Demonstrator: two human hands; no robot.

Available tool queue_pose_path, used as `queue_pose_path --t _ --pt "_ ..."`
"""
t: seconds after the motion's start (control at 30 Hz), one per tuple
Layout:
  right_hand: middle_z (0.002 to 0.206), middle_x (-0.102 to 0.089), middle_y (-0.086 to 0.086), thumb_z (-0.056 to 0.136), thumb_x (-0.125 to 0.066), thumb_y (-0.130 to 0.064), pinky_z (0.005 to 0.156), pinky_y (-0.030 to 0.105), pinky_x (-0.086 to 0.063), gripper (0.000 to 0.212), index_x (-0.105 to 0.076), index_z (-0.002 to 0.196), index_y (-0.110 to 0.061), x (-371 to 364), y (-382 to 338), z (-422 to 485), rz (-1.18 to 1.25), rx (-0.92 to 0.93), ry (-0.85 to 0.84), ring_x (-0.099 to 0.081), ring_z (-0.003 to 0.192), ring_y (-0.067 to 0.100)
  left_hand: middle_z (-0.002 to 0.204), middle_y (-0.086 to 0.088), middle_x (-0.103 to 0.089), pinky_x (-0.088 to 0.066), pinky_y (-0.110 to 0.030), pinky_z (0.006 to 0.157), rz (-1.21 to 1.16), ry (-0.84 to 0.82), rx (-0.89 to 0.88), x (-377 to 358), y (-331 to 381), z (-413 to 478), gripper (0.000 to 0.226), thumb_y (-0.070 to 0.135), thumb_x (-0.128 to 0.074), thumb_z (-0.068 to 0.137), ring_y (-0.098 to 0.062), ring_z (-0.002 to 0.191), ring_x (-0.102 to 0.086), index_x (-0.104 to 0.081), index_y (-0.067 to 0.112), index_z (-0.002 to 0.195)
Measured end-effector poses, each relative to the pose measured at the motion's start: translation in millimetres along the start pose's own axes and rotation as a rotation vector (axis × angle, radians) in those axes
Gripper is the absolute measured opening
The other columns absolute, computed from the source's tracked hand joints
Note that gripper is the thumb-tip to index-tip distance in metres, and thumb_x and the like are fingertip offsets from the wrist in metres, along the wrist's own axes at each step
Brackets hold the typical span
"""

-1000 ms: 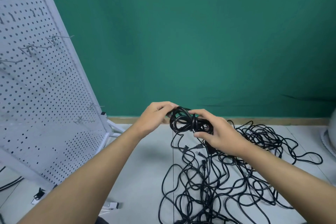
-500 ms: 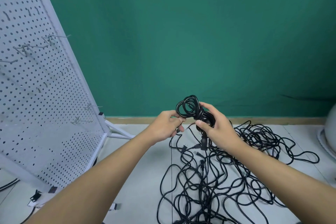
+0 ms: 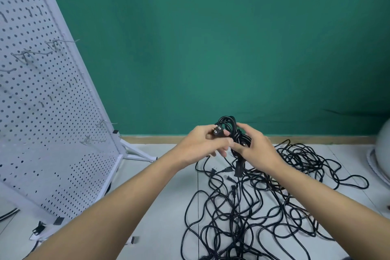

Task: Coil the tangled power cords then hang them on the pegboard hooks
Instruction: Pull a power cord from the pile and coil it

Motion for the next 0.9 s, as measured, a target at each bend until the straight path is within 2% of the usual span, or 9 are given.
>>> queue_pose_path --t 0.1,0.17,0.23,0.33,0.43,0.57,0.73,0.8,0.9 --pt "0.115 -0.074 0.0 0.089 -0.079 -0.036 0.088 0.032 -0.05 0.054 -0.059 0.138 -0.028 3.5 1.8 1.7 0.015 -0.009 0.012 -0.067 0.108 0.022 0.084 -0.002 -0.074 -0.056 -0.033 0.083 0.095 -0.001 -0.103 -0.1 -0.9 1.3 0.017 0.011 -0.063 0.101 -0.024 0.086 -0.075 -0.066 0.007 0.117" --pt "0.107 -0.076 -0.009 0.088 -0.079 -0.032 0.095 0.037 -0.054 0.041 -0.066 0.127 -0.028 2.1 2.9 3.5 0.076 0.005 -0.02 -0.069 0.102 0.014 0.085 -0.001 -0.072 -0.055 -0.033 0.081 0.245 0.082 -0.194 1.0 -3.7 5.0 0.016 0.02 -0.062 0.103 -0.022 0.081 -0.073 -0.071 0.008 0.108" --pt "0.11 -0.076 -0.011 0.088 -0.079 -0.023 0.102 0.041 -0.053 0.036 -0.066 0.122 -0.03 1.0 4.5 3.3 0.225 0.001 -0.059 -0.069 0.106 0.01 0.102 0.002 -0.066 -0.051 -0.029 0.083 0.39 0.146 -0.266 2.2 -6.9 6.7 0.02 0.032 -0.064 0.102 -0.014 0.096 -0.065 -0.075 0.015 0.107" --pt "0.119 -0.073 -0.009 0.089 -0.078 -0.011 0.101 0.031 -0.052 0.044 -0.062 0.125 -0.032 1.5 2.4 0.1 0.369 -0.01 -0.115 -0.064 0.118 0.007 0.13 0.012 -0.05 -0.048 -0.026 0.097 0.332 0.183 -0.285 5.1 -13.6 8.2 0.021 0.033 -0.064 0.101 -0.002 0.123 -0.053 -0.076 0.026 0.116" --pt "0.121 -0.073 -0.012 0.088 -0.076 -0.01 0.108 0.034 -0.046 0.045 -0.063 0.126 -0.033 4.7 -1.4 -0.5 0.356 0.005 -0.154 -0.061 0.122 0.005 0.139 0.011 -0.052 -0.051 -0.034 0.107 0.227 0.216 -0.255 6.1 -15.9 9.0 0.023 0.027 -0.064 0.101 -0.003 0.129 -0.054 -0.076 0.024 0.12" --pt "0.117 -0.072 -0.015 0.092 -0.067 -0.023 0.107 0.037 -0.046 0.035 -0.062 0.123 -0.039 7.3 -9.7 -0.9 0.213 -0.004 -0.165 -0.063 0.114 0.008 0.138 0.014 -0.059 -0.045 -0.02 0.109 0.208 0.267 -0.261 7.8 -12.6 7.3 0.022 0.027 -0.066 0.1 0.007 0.125 -0.055 -0.077 0.021 0.118" --pt "0.127 -0.067 -0.015 0.099 -0.042 -0.057 0.114 0.043 -0.04 0.043 -0.061 0.131 -0.034 12.0 -13.9 1.3 0.135 -0.025 -0.161 -0.058 0.124 0.01 0.135 0.017 -0.062 -0.049 -0.036 0.11 0.182 0.261 -0.289 10.0 -8.9 9.4 0.019 0.027 -0.069 0.098 0.002 0.121 -0.061 -0.079 0.022 0.114" --pt "0.123 -0.068 -0.014 0.105 -0.042 -0.053 0.111 0.043 -0.042 0.039 -0.056 0.133 -0.031 13.8 -12.3 1.3 0.103 0.009 -0.11 -0.06 0.122 0.013 0.136 0.016 -0.062 -0.048 -0.034 0.111 0.169 0.23 -0.294 6.0 -5.9 8.1 0.018 0.023 -0.07 0.098 0.002 0.12 -0.061 -0.08 0.019 0.112" --pt "0.099 -0.068 -0.008 0.108 -0.045 -0.039 0.088 0.036 -0.045 0.036 -0.039 0.139 -0.023 14.8 -12.6 0.5 0.03 0.021 -0.057 -0.065 0.101 0.02 0.14 0.013 -0.061 -0.047 -0.032 0.112 0.157 0.202 -0.292 0.3 -4.5 7.9 0.017 0.021 -0.07 0.098 0.002 0.123 -0.06 -0.079 0.018 0.111"
Point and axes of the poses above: each hand's wrist, its own z-axis towards the middle knuckle, its own x-axis out of the back of the hand, y = z × x, the point moved 2 cm from there along z, towards the middle knuckle
